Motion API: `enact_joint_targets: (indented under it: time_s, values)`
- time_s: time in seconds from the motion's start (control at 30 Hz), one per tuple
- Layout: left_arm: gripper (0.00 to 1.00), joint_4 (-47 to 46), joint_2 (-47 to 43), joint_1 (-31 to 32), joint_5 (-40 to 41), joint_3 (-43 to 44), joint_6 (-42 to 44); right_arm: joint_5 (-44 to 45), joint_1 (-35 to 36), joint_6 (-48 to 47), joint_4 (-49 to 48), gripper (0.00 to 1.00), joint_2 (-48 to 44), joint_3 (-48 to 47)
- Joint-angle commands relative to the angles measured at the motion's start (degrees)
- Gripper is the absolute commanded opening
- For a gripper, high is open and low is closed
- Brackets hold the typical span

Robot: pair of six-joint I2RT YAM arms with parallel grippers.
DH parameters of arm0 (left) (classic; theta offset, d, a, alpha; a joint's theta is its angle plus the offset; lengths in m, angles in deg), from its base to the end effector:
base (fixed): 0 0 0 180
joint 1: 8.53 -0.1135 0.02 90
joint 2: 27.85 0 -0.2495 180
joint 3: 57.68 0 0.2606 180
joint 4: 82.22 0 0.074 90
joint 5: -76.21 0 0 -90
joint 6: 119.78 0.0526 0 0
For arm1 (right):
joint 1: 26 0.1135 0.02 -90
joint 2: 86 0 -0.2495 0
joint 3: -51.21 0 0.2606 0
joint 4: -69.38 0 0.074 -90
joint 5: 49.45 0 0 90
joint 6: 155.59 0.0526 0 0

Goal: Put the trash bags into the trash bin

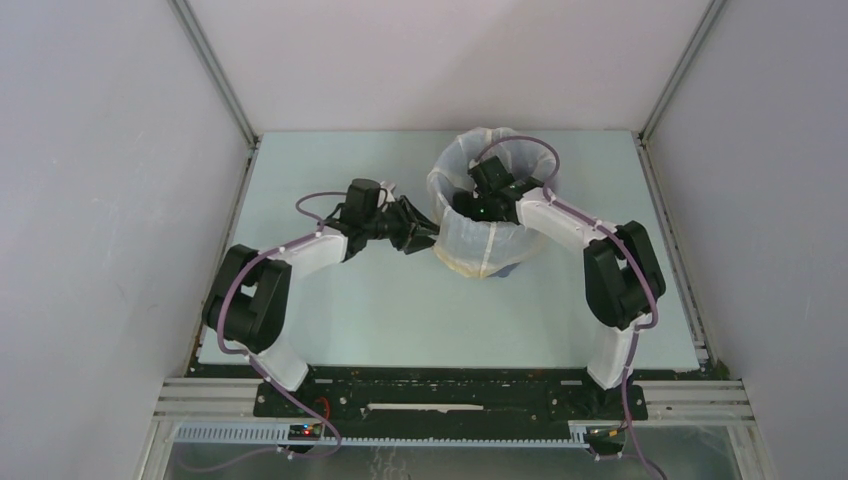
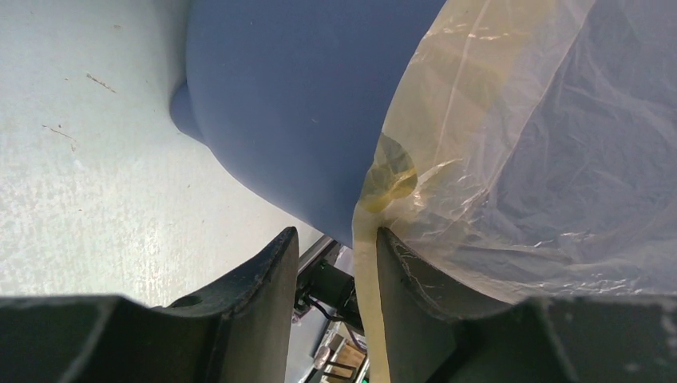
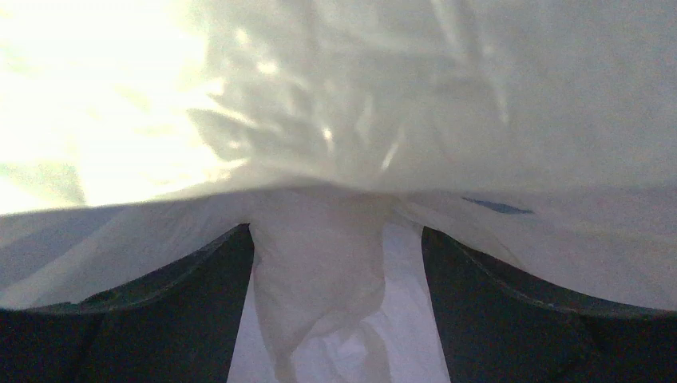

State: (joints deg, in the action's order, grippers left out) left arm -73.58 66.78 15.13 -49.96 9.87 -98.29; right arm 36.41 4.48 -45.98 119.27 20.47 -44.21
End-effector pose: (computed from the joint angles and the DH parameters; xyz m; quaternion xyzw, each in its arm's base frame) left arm 0.3234 -0.1756 0.1756 -0.1918 0.8360 -0.5040 0.1018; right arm 0.3496 0.2102 0.1923 -0.1006 0.9622 0.1378 0.2123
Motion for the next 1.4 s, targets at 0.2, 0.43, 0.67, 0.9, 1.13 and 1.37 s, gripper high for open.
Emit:
enact_joint_targets:
  time_s: [0.2,0.43,0.67,0.9,1.13,1.37]
  values:
    - [0.46,1.3,0.4,1.4,0.6,4.6,2.3,-0.3,-0.6,-0.1,-2.2,0.84,7.1,1.9]
    - [0.46,2.2,0.4,1.4,0.9,5.7,3.5,-0.7,-0.5,-0.3,-1.0,0.83,6.5,1.9]
    - [0.47,5.9,-0.8,1.2,2.4,5.9,7.0,-0.3,-0.3,-0.3,4.1,0.84,0.8,-2.3]
    - [0.58,13.9,-9.5,-2.8,6.3,3.2,15.1,0.2,-0.4,-0.8,11.8,0.85,-4.2,-10.2]
    - [0.67,24.7,-18.3,-4.6,6.9,2.1,25.4,-0.7,-1.1,-0.7,14.6,0.84,-6.6,-12.2]
    - [0.68,21.7,-30.4,-4.2,-1.4,1.4,21.8,-1.6,-1.8,-0.5,20.1,0.83,-10.2,-19.8]
